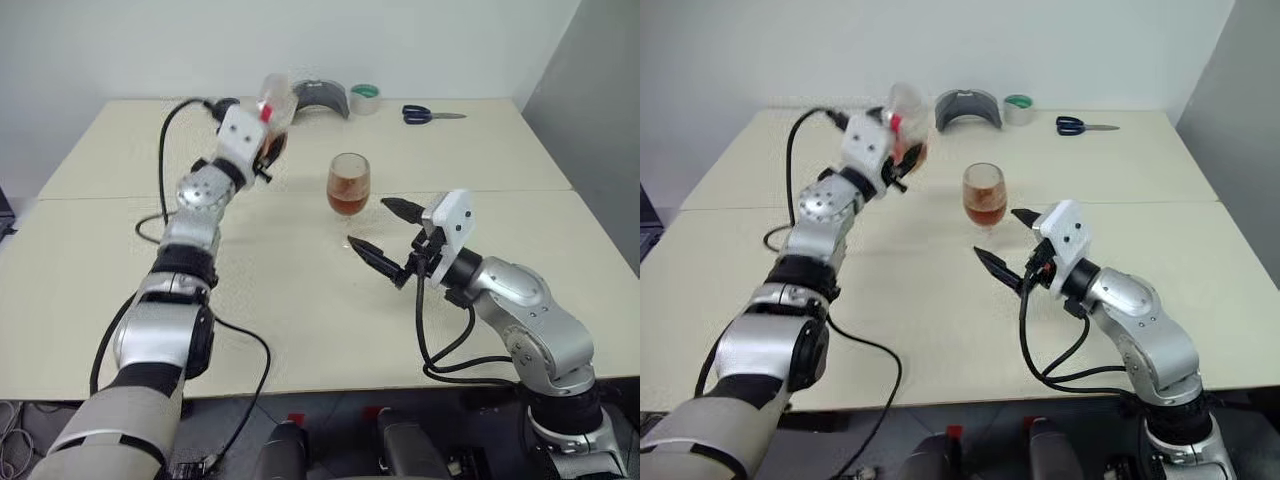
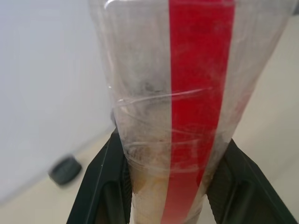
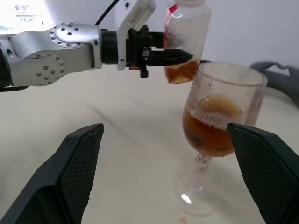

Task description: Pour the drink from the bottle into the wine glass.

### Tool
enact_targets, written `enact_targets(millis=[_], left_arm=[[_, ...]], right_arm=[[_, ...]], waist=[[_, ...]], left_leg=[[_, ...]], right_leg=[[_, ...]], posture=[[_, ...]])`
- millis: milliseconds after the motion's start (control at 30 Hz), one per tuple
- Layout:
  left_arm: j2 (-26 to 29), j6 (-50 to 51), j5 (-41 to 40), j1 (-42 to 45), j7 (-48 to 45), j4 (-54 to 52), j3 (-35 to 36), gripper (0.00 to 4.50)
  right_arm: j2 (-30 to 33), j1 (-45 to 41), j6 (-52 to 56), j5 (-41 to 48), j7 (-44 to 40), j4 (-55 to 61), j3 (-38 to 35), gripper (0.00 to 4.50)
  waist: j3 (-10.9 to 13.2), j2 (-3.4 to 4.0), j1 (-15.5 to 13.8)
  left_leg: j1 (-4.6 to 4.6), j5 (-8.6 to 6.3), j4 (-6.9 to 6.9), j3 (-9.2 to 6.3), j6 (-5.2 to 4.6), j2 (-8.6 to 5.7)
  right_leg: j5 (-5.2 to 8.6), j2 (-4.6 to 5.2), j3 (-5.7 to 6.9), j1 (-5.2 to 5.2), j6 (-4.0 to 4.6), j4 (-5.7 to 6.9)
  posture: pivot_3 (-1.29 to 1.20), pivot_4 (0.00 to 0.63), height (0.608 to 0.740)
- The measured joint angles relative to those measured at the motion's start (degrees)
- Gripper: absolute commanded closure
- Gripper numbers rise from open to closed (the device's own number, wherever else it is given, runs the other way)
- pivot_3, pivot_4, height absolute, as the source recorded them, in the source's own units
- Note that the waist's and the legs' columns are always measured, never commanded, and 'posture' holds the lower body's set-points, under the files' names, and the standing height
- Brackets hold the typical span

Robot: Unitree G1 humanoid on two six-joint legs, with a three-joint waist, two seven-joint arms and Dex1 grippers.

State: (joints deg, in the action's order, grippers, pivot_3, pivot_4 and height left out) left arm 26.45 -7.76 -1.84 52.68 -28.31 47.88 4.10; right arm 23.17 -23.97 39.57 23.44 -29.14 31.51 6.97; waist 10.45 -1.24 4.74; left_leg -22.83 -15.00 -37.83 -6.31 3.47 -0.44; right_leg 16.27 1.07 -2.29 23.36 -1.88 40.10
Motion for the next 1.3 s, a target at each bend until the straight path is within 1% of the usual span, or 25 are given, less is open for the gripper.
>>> enact_targets(millis=[167,333,533,733,800,867,1000,1033,1200,1300], left_arm=[[2.4,14.0,-5.3,-11.0,-0.9,-14.8,4.3,2.82],[2.3,22.0,-8.6,-16.9,1.4,-24.0,7.4,2.82],[0.2,26.4,-11.9,-20.2,2.9,-27.4,9.3,2.82],[0.2,25.2,-12.0,-22.1,3.0,-27.8,9.7,2.82],[0.2,24.1,-11.3,-22.6,3.5,-27.7,9.7,2.09],[0.2,23.6,-10.9,-23.0,3.9,-27.8,9.6,1.55],[0.2,23.3,-10.8,-23.8,3.9,-27.8,9.4,0.23],[0.2,23.1,-10.7,-24.0,3.9,-27.8,9.2,0.02],[0.2,21.0,-10.0,-26.2,3.9,-29.6,8.5,0.02],[0.2,20.4,-9.5,-29.1,4.0,-32.4,8.5,0.02]], right_arm=[[1.0,-2.4,1.7,0.6,-1.9,0.2,2.2,0.0],[1.0,-3.4,1.6,0.0,-2.9,-0.6,4.6,0.0],[0.9,-4.3,1.2,-0.2,-3.7,-1.4,5.8,0.0],[0.7,-4.8,1.2,-0.4,-4.4,-1.7,6.4,0.0],[0.6,-4.8,1.2,-0.5,-4.5,-1.8,6.6,0.0],[0.6,-4.8,1.2,-0.7,-4.6,-1.8,6.7,0.0],[0.6,-4.8,1.2,-0.7,-4.6,-1.9,6.7,0.0],[0.6,-4.8,1.2,-0.7,-4.6,-1.9,6.7,0.0],[1.3,-4.3,0.8,-1.1,-5.1,-1.9,6.7,0.0],[3.2,0.4,-4.0,-4.2,-5.8,-2.0,7.4,0.0]], waist=[[0.0,-0.01,-0.1],[0.0,-0.01,-0.5],[0.0,-0.02,-1.2],[0.0,-0.03,-1.3],[0.0,-0.03,-1.3],[0.0,-0.03,-1.3],[0.0,-0.03,-1.4],[0.0,-0.03,-1.4],[0.0,-0.03,-1.4],[-0.1,-0.08,-1.6]], left_leg=[[-0.02,-0.01,-0.04,-0.05,-0.01,0.01],[-0.02,-0.01,-0.06,-0.03,-0.01,0.01],[-0.02,-0.01,-0.06,0.0,-0.01,0.0],[0.01,-0.02,-0.04,0.04,-0.01,0.0],[0.01,-0.02,-0.04,0.04,-0.01,0.0],[0.01,-0.02,-0.04,0.04,-0.02,0.0],[0.0,-0.02,-0.04,0.04,-0.02,0.0],[0.0,-0.03,-0.04,0.03,-0.02,0.0],[0.0,-0.03,-0.03,0.03,-0.02,0.01],[0.0,-0.04,0.01,0.04,-0.02,0.02]], right_leg=[[0.0,0.07,0.0,-0.01,0.0,-0.01],[0.0,0.12,-0.01,-0.04,0.0,-0.04],[0.0,0.12,-0.01,-0.04,0.0,-0.07],[0.0,0.11,-0.03,-0.04,0.0,-0.08],[0.0,0.11,-0.03,-0.04,0.0,-0.08],[0.0,0.11,-0.03,-0.04,0.0,-0.08],[0.0,0.11,-0.03,-0.04,0.0,-0.08],[0.0,0.11,-0.03,-0.04,0.0,-0.09],[0.0,0.12,-0.03,-0.04,0.0,-0.1],[0.0,0.14,-0.03,-0.06,0.0,-0.15]], posture=[[0.0,0.15,0.74],[0.0,0.15,0.74],[0.0,0.15,0.74],[0.0,0.15,0.74],[0.0,0.15,0.74],[0.0,0.15,0.74],[0.0,0.15,0.74],[0.0,0.15,0.74],[0.0,0.15,0.74],[0.0,0.15,0.74]])
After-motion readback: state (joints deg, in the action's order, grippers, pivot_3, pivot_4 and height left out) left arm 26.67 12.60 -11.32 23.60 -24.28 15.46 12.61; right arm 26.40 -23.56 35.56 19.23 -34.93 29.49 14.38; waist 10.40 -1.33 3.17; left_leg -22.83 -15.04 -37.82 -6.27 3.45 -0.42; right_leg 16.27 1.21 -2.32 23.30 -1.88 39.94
